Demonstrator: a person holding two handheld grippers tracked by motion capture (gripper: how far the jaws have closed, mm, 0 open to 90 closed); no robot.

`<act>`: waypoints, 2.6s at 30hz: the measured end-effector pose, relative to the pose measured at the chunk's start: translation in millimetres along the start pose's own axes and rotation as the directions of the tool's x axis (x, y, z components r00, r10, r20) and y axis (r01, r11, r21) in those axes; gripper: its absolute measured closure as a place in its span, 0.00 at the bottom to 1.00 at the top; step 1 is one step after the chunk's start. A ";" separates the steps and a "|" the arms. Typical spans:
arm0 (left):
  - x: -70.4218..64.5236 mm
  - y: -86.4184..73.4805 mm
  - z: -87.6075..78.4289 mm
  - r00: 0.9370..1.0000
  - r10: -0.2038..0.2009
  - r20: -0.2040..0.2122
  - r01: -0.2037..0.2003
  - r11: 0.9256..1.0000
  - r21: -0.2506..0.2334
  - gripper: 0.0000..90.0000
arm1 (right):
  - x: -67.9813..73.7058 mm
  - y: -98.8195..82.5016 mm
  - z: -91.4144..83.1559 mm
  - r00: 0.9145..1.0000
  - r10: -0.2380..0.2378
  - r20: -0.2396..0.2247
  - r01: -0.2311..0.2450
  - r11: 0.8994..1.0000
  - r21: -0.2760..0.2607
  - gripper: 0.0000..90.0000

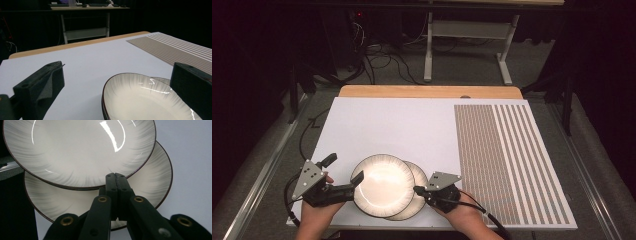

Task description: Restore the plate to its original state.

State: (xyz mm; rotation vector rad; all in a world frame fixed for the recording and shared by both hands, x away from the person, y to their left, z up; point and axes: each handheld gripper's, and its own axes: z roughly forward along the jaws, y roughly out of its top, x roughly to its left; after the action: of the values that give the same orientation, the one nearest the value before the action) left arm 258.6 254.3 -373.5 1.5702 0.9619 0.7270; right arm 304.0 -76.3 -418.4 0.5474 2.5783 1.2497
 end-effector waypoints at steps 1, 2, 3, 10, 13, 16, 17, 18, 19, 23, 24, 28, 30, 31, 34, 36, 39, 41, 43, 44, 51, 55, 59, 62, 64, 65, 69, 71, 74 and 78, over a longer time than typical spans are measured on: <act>0.2 -0.3 0.5 1.000 -0.005 0.001 0.005 1.000 0.000 0.00 | 0.0 0.4 -0.1 1.000 -0.002 0.000 0.002 1.000 0.000 1.00; 0.4 -0.4 0.7 1.000 -0.005 0.001 0.005 1.000 0.002 0.00 | 0.0 0.5 -0.1 1.000 -0.001 0.000 0.001 1.000 0.000 1.00; 0.4 -0.4 0.7 1.000 -0.005 0.001 0.005 1.000 0.002 0.00 | 0.0 0.5 -0.1 1.000 -0.001 0.000 0.001 1.000 0.000 1.00; 0.8 -0.8 1.3 1.000 -0.013 0.008 0.013 1.000 0.002 0.00 | -0.1 0.4 0.2 1.000 -0.002 -0.002 0.002 1.000 -0.006 1.00; 1.4 -1.3 2.0 1.000 -0.013 0.007 0.013 1.000 0.006 0.00 | -0.1 0.6 0.1 1.000 0.002 -0.003 -0.002 1.000 -0.004 1.00; 2.0 -1.7 2.0 1.000 -0.021 0.007 0.021 1.000 0.002 0.00 | -0.2 0.5 0.0 1.000 -0.004 -0.002 0.004 1.000 -0.003 1.00; 2.2 -1.8 1.9 1.000 -0.023 0.005 0.023 1.000 0.002 0.00 | -0.2 0.4 0.1 1.000 -0.003 -0.003 0.003 1.000 -0.005 1.00; 2.5 -1.9 1.9 1.000 -0.026 0.006 0.026 1.000 0.002 0.00 | -0.2 0.4 0.0 1.000 -0.004 -0.003 0.004 1.000 -0.004 1.00; 2.8 -1.9 1.8 1.000 -0.026 0.006 0.026 1.000 0.003 0.00 | 0.1 0.5 -0.1 1.000 -0.001 -0.004 0.001 1.000 -0.004 1.00; 2.2 -1.9 2.5 1.000 -0.024 0.010 0.024 1.000 0.007 0.00 | 0.2 0.7 -0.3 1.000 0.000 -0.004 0.000 1.000 -0.004 1.00; 2.2 -1.9 2.5 1.000 -0.024 0.010 0.024 1.000 0.007 0.00 | 0.2 0.7 -0.3 1.000 0.000 -0.004 0.000 1.000 -0.004 1.00; 1.7 -1.9 2.8 1.000 -0.023 0.011 0.023 1.000 0.006 0.00 | -0.1 0.8 -0.5 1.000 -0.003 -0.006 0.003 1.000 -0.002 1.00; 1.9 -2.0 3.2 1.000 -0.021 0.013 0.021 1.000 0.008 0.00 | -0.3 0.7 -0.6 1.000 -0.005 -0.006 0.005 1.000 -0.004 1.00; 1.9 -2.0 3.3 1.000 -0.021 0.013 0.021 1.000 0.009 0.00 | -0.3 0.7 -0.6 1.000 -0.005 -0.006 0.005 1.000 -0.004 1.00; 2.0 -1.7 2.8 1.000 -0.023 0.012 0.023 1.000 0.006 0.00 | -0.3 0.7 -0.6 1.000 -0.001 -0.006 0.001 1.000 -0.004 1.00; 1.8 -1.6 2.3 1.000 -0.024 0.013 0.024 1.000 0.004 0.00 | -0.3 0.5 -0.7 1.000 -0.004 -0.007 0.004 1.000 -0.002 1.00; 1.9 -1.7 2.4 1.000 -0.024 0.014 0.024 1.000 0.004 0.00 | -0.3 0.3 -0.6 1.000 -0.003 -0.005 0.003 1.000 -0.002 1.00; 2.0 -1.8 2.5 1.000 -0.024 0.014 0.024 1.000 0.005 0.00 | -0.4 0.4 -0.8 1.000 -0.003 -0.006 0.003 1.000 -0.001 1.00; 2.1 -1.8 2.5 1.000 -0.024 0.014 0.024 1.000 0.006 0.01 | -0.4 0.3 -0.5 1.000 0.000 -0.005 0.000 1.000 -0.001 1.00; 2.1 -1.8 2.5 1.000 -0.024 0.014 0.024 1.000 0.006 0.01 | -0.4 0.3 -0.5 1.000 0.000 -0.005 0.000 1.000 -0.001 1.00; 3.3 -1.9 2.8 1.000 -0.024 0.013 0.023 1.000 0.007 0.01 | -3.3 0.6 -4.8 1.000 0.012 0.006 -0.012 1.000 -0.007 1.00; 2.7 -1.7 3.1 1.000 -0.021 0.016 0.021 1.000 0.007 0.01 | -4.5 0.1 -6.4 1.000 0.009 0.009 -0.009 1.000 -0.006 1.00; 2.6 -1.7 2.6 1.000 -0.021 0.016 0.021 1.000 0.006 0.01 | -4.7 -0.4 -7.2 1.000 0.011 0.012 -0.010 1.000 -0.008 1.00; 2.6 -1.7 2.8 1.000 -0.021 0.017 0.021 1.000 0.007 0.01 | -5.3 -1.0 -8.7 1.000 0.016 0.011 -0.016 1.000 -0.010 1.00; 2.2 -1.7 2.9 1.000 -0.020 0.018 0.020 1.000 0.006 0.01 | -5.9 -1.4 -10.0 1.000 0.019 0.014 -0.019 1.000 -0.009 1.00; 2.2 -1.7 2.9 1.000 -0.020 0.018 0.020 1.000 0.006 0.01 | -5.9 -1.4 -10.0 1.000 0.019 0.014 -0.019 1.000 -0.009 1.00; 2.2 -1.9 3.2 1.000 -0.020 0.020 0.020 1.000 0.005 0.01 | -8.8 -1.7 -13.3 1.000 0.020 0.022 -0.020 1.000 -0.015 1.00; 1.8 -2.0 3.5 1.000 -0.018 0.024 0.018 1.000 0.005 0.01 | -9.2 -2.4 -14.0 1.000 0.021 0.023 -0.020 1.000 -0.016 1.00; 1.4 -1.9 3.6 1.000 -0.019 0.024 0.019 1.000 0.005 0.01 | -8.5 -2.4 -14.2 0.999 0.027 0.022 -0.027 1.000 -0.014 1.00; 1.5 -1.8 3.3 1.000 -0.018 0.023 0.018 1.000 0.004 0.01 | -8.4 -2.8 -14.2 1.000 0.022 0.021 -0.021 1.000 -0.014 1.00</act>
State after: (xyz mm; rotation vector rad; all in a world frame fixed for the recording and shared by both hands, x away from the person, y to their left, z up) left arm 261.8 254.2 -376.0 1.5683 0.9592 0.6935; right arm 305.9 -91.5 -411.5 0.5840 2.5508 1.2610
